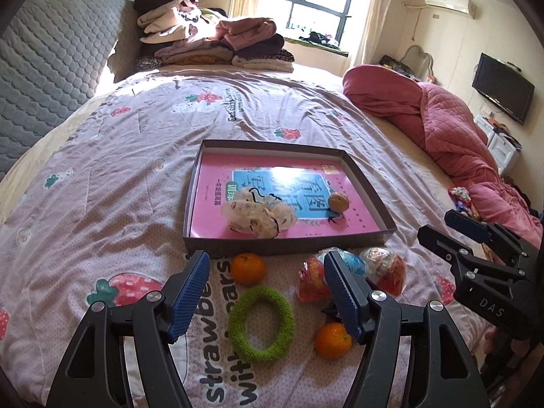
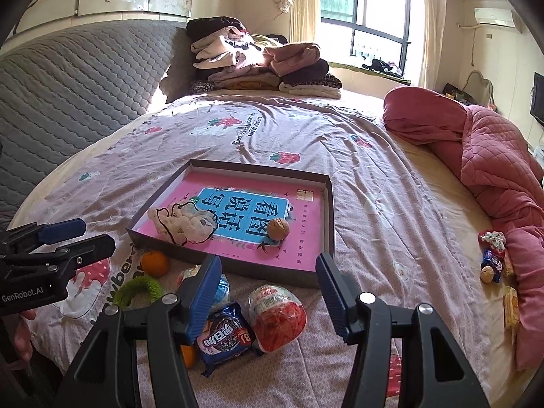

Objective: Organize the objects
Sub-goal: 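Withdraw both open tools from the tray back toward the remaining items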

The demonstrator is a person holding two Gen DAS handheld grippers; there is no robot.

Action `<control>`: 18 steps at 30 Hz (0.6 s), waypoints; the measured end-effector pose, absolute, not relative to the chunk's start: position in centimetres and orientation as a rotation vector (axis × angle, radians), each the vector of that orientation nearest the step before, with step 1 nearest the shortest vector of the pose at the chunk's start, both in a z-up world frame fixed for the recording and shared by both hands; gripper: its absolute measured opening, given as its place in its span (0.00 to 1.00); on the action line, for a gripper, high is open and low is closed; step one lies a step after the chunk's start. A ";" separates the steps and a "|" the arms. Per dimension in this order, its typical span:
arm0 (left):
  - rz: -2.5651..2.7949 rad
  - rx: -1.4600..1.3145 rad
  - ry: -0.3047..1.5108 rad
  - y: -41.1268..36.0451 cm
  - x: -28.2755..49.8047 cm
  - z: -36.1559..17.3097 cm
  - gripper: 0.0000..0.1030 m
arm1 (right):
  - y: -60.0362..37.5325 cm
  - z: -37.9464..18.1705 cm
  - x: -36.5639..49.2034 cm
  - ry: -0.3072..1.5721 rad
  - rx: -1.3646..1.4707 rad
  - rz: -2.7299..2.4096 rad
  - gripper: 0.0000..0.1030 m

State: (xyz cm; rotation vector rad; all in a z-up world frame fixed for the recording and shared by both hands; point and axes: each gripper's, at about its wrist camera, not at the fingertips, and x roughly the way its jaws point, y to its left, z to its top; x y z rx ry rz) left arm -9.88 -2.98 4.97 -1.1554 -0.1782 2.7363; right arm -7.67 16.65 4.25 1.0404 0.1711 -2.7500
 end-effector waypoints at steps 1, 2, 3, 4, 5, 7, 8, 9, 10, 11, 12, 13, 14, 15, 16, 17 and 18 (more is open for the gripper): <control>2.736 -1.157 -0.173 -2.9 -9.7 4.9 0.69 | 16.7 4.3 -7.5 0.175 1.037 -2.753 0.56; 2.736 -1.160 -0.170 -2.9 -9.4 4.8 0.69 | 16.7 4.3 -7.3 0.176 1.033 -2.754 0.56; 2.732 -1.163 -0.169 -2.9 -9.3 4.7 0.69 | 16.7 4.4 -7.2 0.172 1.032 -2.754 0.56; 2.729 -1.166 -0.168 -2.8 -9.1 4.7 0.69 | 16.8 4.4 -7.1 0.168 1.033 -2.757 0.56; 2.730 -1.169 -0.165 -2.8 -8.9 4.6 0.69 | 16.9 4.4 -7.0 0.162 1.032 -2.755 0.56; 2.727 -1.172 -0.153 -2.5 -8.5 4.4 0.69 | 17.1 4.5 -6.8 0.156 1.032 -2.759 0.56; 2.722 -1.174 -0.148 -2.4 -8.3 4.3 0.69 | 17.2 4.5 -6.7 0.160 1.029 -2.762 0.56; 2.718 -1.177 -0.142 -2.2 -8.2 4.2 0.69 | 17.2 4.6 -6.6 0.159 1.028 -2.761 0.56; 2.716 -1.177 -0.138 -2.1 -8.0 4.2 0.69 | 17.3 4.6 -6.5 0.158 1.028 -2.762 0.56; 2.716 -1.177 -0.136 -2.0 -7.9 4.1 0.69 | 17.3 4.6 -6.4 0.158 1.027 -2.761 0.56; 2.717 -1.174 -0.133 -1.9 -7.6 4.1 0.69 | 17.3 4.6 -6.3 0.157 1.024 -2.760 0.56; 2.716 -1.173 -0.129 -1.8 -7.5 4.1 0.69 | 17.3 4.6 -6.2 0.161 1.023 -2.762 0.56; 2.713 -1.173 -0.126 -1.7 -7.4 4.1 0.69 | 17.2 4.6 -6.0 0.164 1.022 -2.761 0.56; 2.712 -1.171 -0.122 -1.6 -7.2 4.2 0.69 | 17.2 4.6 -5.9 0.166 1.023 -2.760 0.56; 2.711 -1.168 -0.118 -1.4 -7.0 4.2 0.69 | 17.2 4.5 -5.9 0.168 1.024 -2.762 0.56; 2.711 -1.164 -0.114 -1.3 -6.9 4.2 0.69 | 17.3 4.5 -5.8 0.167 1.024 -2.761 0.56; 2.708 -1.161 -0.110 -1.1 -6.7 4.3 0.69 | 17.4 4.4 -5.7 0.163 1.024 -2.762 0.56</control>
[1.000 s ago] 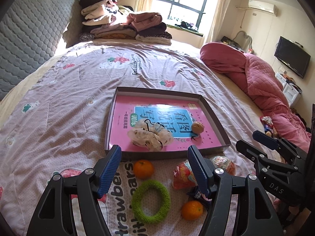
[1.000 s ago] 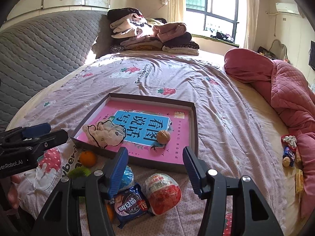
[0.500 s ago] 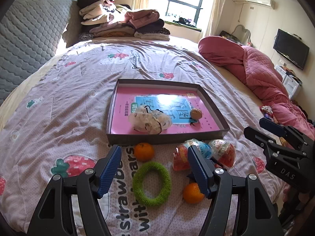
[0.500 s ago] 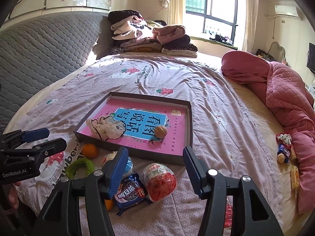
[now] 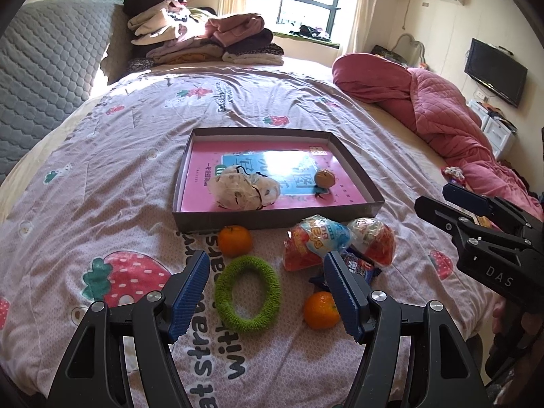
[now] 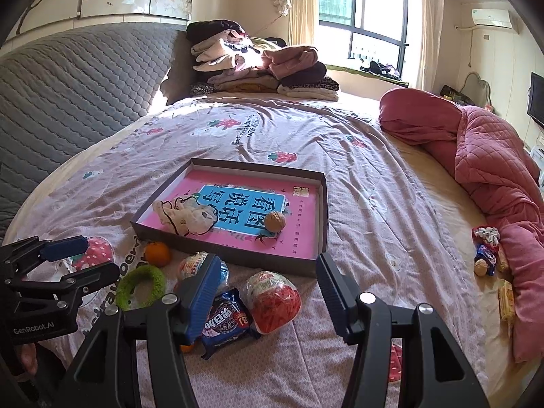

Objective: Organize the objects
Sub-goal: 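Withdraw both open tools from the tray back toward the remaining items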

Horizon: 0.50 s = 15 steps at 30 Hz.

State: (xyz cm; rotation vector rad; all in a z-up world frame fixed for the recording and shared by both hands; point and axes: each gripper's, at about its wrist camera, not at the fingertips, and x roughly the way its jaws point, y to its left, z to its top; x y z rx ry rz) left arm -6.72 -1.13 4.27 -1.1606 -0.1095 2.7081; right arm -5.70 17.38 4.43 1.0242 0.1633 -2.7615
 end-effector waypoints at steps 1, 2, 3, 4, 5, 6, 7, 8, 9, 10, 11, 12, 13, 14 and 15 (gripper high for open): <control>2.705 -1.159 -0.103 -0.9 -6.6 4.3 0.69 | 17.5 4.4 -5.6 0.161 1.026 -2.761 0.56; 2.706 -1.158 -0.098 -0.8 -6.4 4.3 0.69 | 17.5 4.3 -5.6 0.159 1.032 -2.759 0.56; 2.707 -1.156 -0.089 -0.5 -6.2 4.2 0.69 | 17.6 4.2 -5.6 0.159 1.034 -2.761 0.56; 2.707 -1.154 -0.081 -0.4 -6.1 4.1 0.69 | 17.6 4.1 -5.5 0.162 1.036 -2.762 0.56; 2.707 -1.152 -0.075 -0.2 -5.9 4.0 0.69 | 17.7 3.9 -5.4 0.161 1.040 -2.761 0.56; 2.709 -1.152 -0.063 0.0 -5.6 3.9 0.69 | 17.7 3.9 -5.4 0.159 1.041 -2.761 0.56; 2.710 -1.151 -0.057 0.2 -5.4 3.7 0.69 | 17.8 3.8 -5.3 0.157 1.043 -2.760 0.56; 2.708 -1.154 -0.054 0.4 -5.3 3.5 0.69 | 17.8 3.6 -5.3 0.158 1.047 -2.759 0.56; 2.701 -1.157 -0.051 0.5 -5.1 3.2 0.69 | 17.9 3.5 -5.2 0.159 1.048 -2.759 0.56; 2.699 -1.155 -0.051 0.7 -5.0 3.0 0.69 | 18.0 3.4 -5.1 0.158 1.050 -2.758 0.56; 2.697 -1.157 -0.049 0.8 -4.8 2.8 0.69 | 18.0 3.4 -5.1 0.156 1.052 -2.754 0.56; 2.692 -1.162 -0.040 1.0 -4.6 2.5 0.69 | 18.1 3.2 -5.0 0.156 1.055 -2.753 0.56; 2.689 -1.165 -0.036 1.2 -4.5 2.3 0.69 | 18.1 3.1 -5.0 0.157 1.055 -2.753 0.56; 2.685 -1.172 -0.032 1.3 -4.4 2.0 0.69 | 18.0 3.0 -4.9 0.156 1.058 -2.749 0.56; 2.683 -1.175 -0.032 1.4 -4.3 1.8 0.69 | 18.0 2.9 -4.9 0.156 1.062 -2.748 0.56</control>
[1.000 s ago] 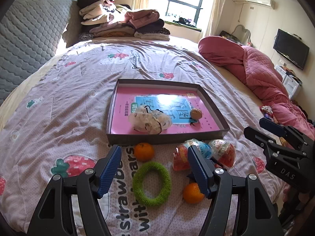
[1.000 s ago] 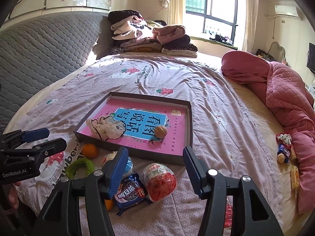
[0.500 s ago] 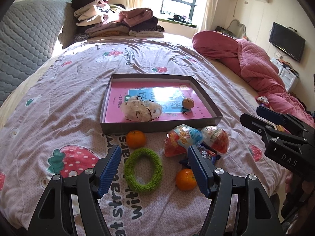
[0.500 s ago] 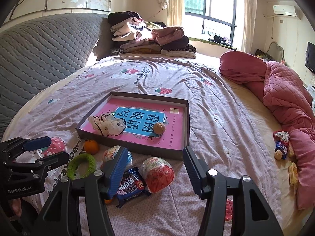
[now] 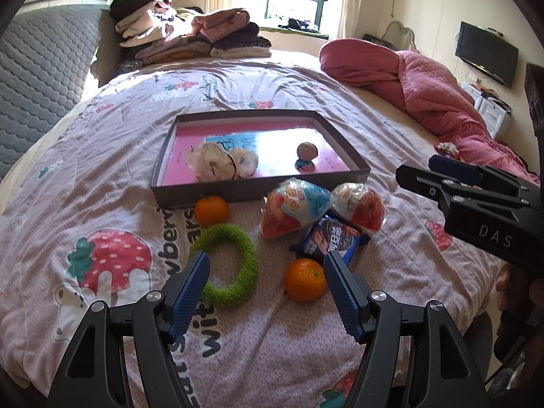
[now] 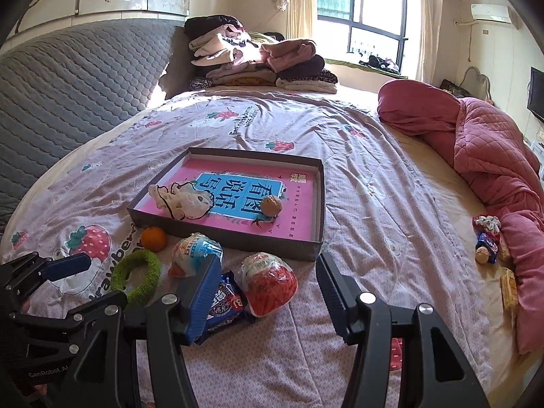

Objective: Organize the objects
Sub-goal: 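Withdraw both open tools from the tray back toward the remaining items, then grasp a mandarin orange with left tool while right tool grasps the wrapped red egg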

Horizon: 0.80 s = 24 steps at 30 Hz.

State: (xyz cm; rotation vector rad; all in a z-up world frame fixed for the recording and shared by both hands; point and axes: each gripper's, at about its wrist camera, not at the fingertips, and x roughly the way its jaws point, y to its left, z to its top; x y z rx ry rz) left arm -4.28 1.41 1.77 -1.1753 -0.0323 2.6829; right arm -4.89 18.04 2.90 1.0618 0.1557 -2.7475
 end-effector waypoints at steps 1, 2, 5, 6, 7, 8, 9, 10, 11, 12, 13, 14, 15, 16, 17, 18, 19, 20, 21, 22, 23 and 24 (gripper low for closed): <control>2.679 -1.177 -0.035 1.5 -4.1 1.5 0.69 | 18.1 2.8 -4.8 0.157 1.062 -2.748 0.56; 2.675 -1.178 -0.035 1.6 -4.0 1.3 0.69 | 18.1 2.7 -4.8 0.156 1.061 -2.747 0.56; 2.675 -1.184 -0.034 1.7 -3.7 0.8 0.69 | 18.2 2.4 -4.7 0.156 1.068 -2.744 0.56; 2.671 -1.188 -0.030 1.8 -3.6 0.6 0.69 | 18.2 2.2 -4.6 0.155 1.072 -2.743 0.56; 2.670 -1.191 -0.026 1.9 -3.5 0.5 0.69 | 18.3 2.1 -4.6 0.155 1.075 -2.743 0.56; 2.670 -1.189 -0.027 1.9 -3.4 0.4 0.69 | 18.3 2.0 -4.6 0.154 1.079 -2.740 0.56; 2.670 -1.183 -0.032 1.8 -3.4 0.3 0.69 | 18.3 1.8 -4.5 0.156 1.081 -2.739 0.56; 2.668 -1.183 -0.034 1.9 -3.3 0.3 0.69 | 18.4 1.7 -4.5 0.158 1.085 -2.738 0.56; 2.667 -1.185 -0.032 1.9 -3.3 0.2 0.69 | 18.4 1.5 -4.5 0.158 1.089 -2.736 0.56; 2.665 -1.187 -0.027 2.0 -3.2 0.1 0.69 | 18.4 1.3 -4.5 0.159 1.094 -2.735 0.56; 2.663 -1.188 -0.022 2.1 -3.2 0.0 0.69 | 18.4 1.2 -4.5 0.161 1.098 -2.734 0.56; 2.659 -1.187 -0.020 2.2 -3.2 -0.1 0.69 | 18.4 1.0 -4.6 0.161 1.101 -2.734 0.56; 2.655 -1.187 -0.019 2.3 -3.1 -0.2 0.69 | 18.5 0.8 -4.6 0.162 1.107 -2.733 0.56; 2.651 -1.185 -0.018 2.4 -3.1 -0.3 0.69 | 18.5 0.7 -4.7 0.162 1.113 -2.731 0.56; 2.647 -1.181 -0.018 2.5 -3.0 -0.4 0.69 | 18.5 0.5 -4.7 0.160 1.117 -2.730 0.56; 2.640 -1.177 -0.015 2.6 -3.0 -0.4 0.69 | 18.6 0.3 -4.8 0.161 1.122 -2.727 0.56; 2.636 -1.176 -0.010 2.7 -2.9 -0.5 0.69 | 18.6 0.1 -4.9 0.160 1.126 -2.725 0.56; 2.633 -1.172 -0.006 2.9 -2.9 -0.6 0.69 | 18.6 -0.1 -4.9 0.160 1.131 -2.725 0.56; 2.628 -1.170 0.000 3.0 -2.9 -0.7 0.69 | 18.6 -0.2 -5.0 0.160 1.135 -2.724 0.56; 2.622 -1.171 0.008 3.2 -2.9 -0.8 0.69 | 18.6 -0.3 -5.1 0.158 1.137 -2.721 0.56; 2.619 -1.169 0.012 3.3 -2.9 -0.9 0.69 | 18.6 -0.4 -5.2 0.156 1.138 -2.719 0.56; 2.614 -1.171 0.016 3.4 -2.9 -1.0 0.69 | 18.6 -0.5 -5.3 0.157 1.139 -2.718 0.56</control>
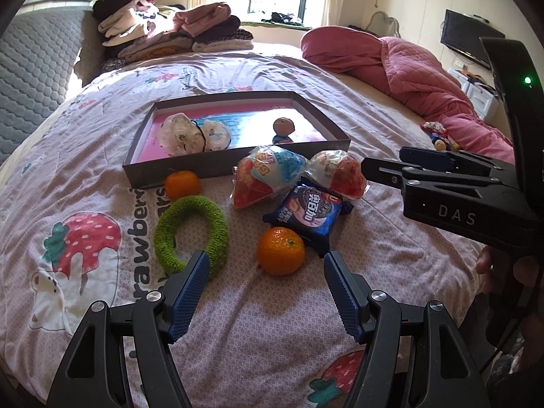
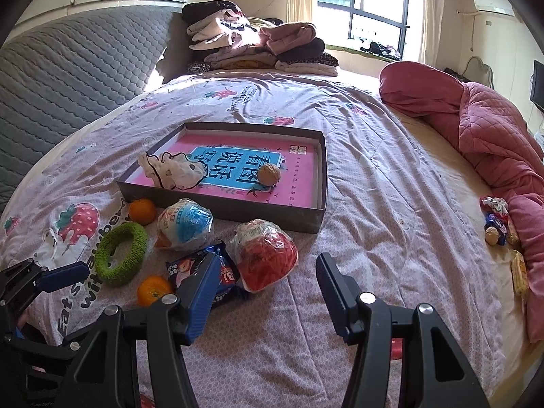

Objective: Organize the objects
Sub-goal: 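Grasp a mandarin orange with left tool while right tool grasps the wrapped red egg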

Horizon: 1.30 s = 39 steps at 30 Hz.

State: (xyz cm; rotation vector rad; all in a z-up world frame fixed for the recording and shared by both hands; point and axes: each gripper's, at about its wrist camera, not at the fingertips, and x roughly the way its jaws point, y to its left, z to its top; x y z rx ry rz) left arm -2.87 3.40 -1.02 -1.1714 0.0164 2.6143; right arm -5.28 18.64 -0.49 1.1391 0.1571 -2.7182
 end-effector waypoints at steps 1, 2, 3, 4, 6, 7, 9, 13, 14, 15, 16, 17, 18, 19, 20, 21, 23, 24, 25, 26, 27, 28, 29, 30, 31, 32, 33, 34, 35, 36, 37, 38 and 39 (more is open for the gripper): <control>2.610 -1.172 0.017 3.5 -2.9 -1.1 0.69 | 18.7 -0.6 -5.4 0.158 1.141 -2.717 0.56; 2.607 -1.172 0.016 3.5 -2.9 -1.2 0.69 | 18.7 -0.8 -5.5 0.160 1.146 -2.717 0.56; 2.602 -1.175 0.015 3.6 -3.0 -1.4 0.69 | 18.7 -0.9 -5.6 0.161 1.148 -2.715 0.56; 2.598 -1.175 0.015 3.6 -3.0 -1.5 0.69 | 18.7 -1.0 -5.6 0.160 1.151 -2.715 0.56; 2.593 -1.177 0.018 3.8 -3.1 -1.7 0.69 | 18.8 -1.2 -5.8 0.161 1.157 -2.716 0.56; 2.591 -1.179 0.021 3.8 -3.1 -1.9 0.69 | 18.8 -1.3 -5.9 0.158 1.160 -2.714 0.56; 2.599 -1.177 0.031 3.9 -3.1 -2.0 0.69 | 18.8 -1.5 -6.1 0.156 1.165 -2.714 0.56; 2.599 -1.178 0.042 3.9 -3.5 -2.4 0.69 | 18.7 -1.7 -6.4 0.158 1.165 -2.709 0.56; 2.599 -1.178 0.046 4.0 -3.5 -2.5 0.69 | 18.7 -1.8 -6.5 0.160 1.166 -2.708 0.56; 2.598 -1.179 0.051 4.1 -3.6 -2.7 0.69 | 18.7 -1.9 -6.7 0.161 1.168 -2.707 0.56; 2.596 -1.181 0.055 4.2 -3.7 -2.8 0.69 | 18.7 -2.0 -6.8 0.162 1.170 -2.705 0.56; 2.593 -1.180 0.057 4.3 -3.7 -2.9 0.69 | 18.6 -2.2 -7.0 0.164 1.173 -2.704 0.56; 2.590 -1.181 0.055 4.3 -3.8 -3.0 0.69 | 18.6 -2.3 -7.1 0.167 1.176 -2.704 0.56; 2.584 -1.182 0.051 4.4 -3.9 -3.1 0.69 | 18.6 -2.4 -7.3 0.169 1.181 -2.704 0.56; 2.580 -1.182 0.047 4.4 -4.0 -3.2 0.69 | 18.7 -2.6 -7.4 0.169 1.183 -2.703 0.56; 2.577 -1.183 0.046 4.4 -4.1 -3.3 0.69 | 18.7 -2.7 -7.6 0.170 1.187 -2.701 0.56; 2.571 -1.180 0.045 4.5 -4.4 -3.5 0.69 | 18.7 -3.0 -8.0 0.176 1.195 -2.701 0.56; 2.570 -1.181 0.046 4.6 -4.5 -3.6 0.69 | 18.7 -3.1 -8.3 0.178 1.197 -2.699 0.56; 2.567 -1.183 0.046 4.7 -4.6 -3.7 0.69 | 18.7 -3.3 -8.5 0.181 1.200 -2.698 0.56; 2.561 -1.183 0.045 4.8 -4.7 -3.8 0.69 | 18.7 -3.5 -8.9 0.186 1.204 -2.697 0.56; 2.560 -1.186 0.044 4.8 -4.8 -3.9 0.69 | 18.7 -3.6 -9.1 0.186 1.206 -2.695 0.56; 2.558 -1.188 0.044 4.9 -5.0 -4.1 0.69 | 18.7 -3.8 -9.3 0.182 1.206 -2.688 0.56; 2.555 -1.189 0.042 4.9 -5.1 -4.1 0.69 | 18.7 -3.9 -9.5 0.172 1.206 -2.681 0.57; 2.555 -1.191 0.041 4.9 -5.2 -4.2 0.69 | 18.6 -4.0 -9.8 0.168 1.207 -2.675 0.60; 2.556 -1.193 0.039 5.0 -5.3 -4.3 0.69 | 18.6 -4.1 -9.9 0.170 1.205 -2.670 0.60; 2.557 -1.193 0.038 5.0 -5.4 -4.4 0.69 | 18.5 -4.3 -10.1 0.174 1.203 -2.664 0.61; 2.559 -1.194 0.037 5.0 -5.5 -4.5 0.69 | 18.3 -4.5 -10.3 0.182 1.207 -2.658 0.61; 2.560 -1.195 0.033 5.0 -5.6 -4.6 0.69 | 18.2 -4.7 -10.5 0.188 1.212 -2.655 0.61; 2.559 -1.193 0.028 4.9 -5.7 -4.6 0.68 | 18.1 -4.9 -10.7 0.187 1.215 -2.651 0.62; 2.557 -1.193 0.024 4.9 -5.8 -4.7 0.68 | 18.0 -5.1 -10.9 0.187 1.220 -2.646 0.62; 2.557 -1.193 0.022 4.9 -5.9 -4.8 0.66 | 17.9 -5.3 -11.0 0.184 1.224 -2.644 0.62; 2.555 -1.193 0.020 5.0 -5.9 -4.9 0.64 | 17.9 -5.5 -11.2 0.174 1.225 -2.642 0.62; 2.552 -1.194 0.021 5.0 -6.0 -4.9 0.63 | 17.9 -5.6 -11.3 0.158 1.221 -2.638 0.62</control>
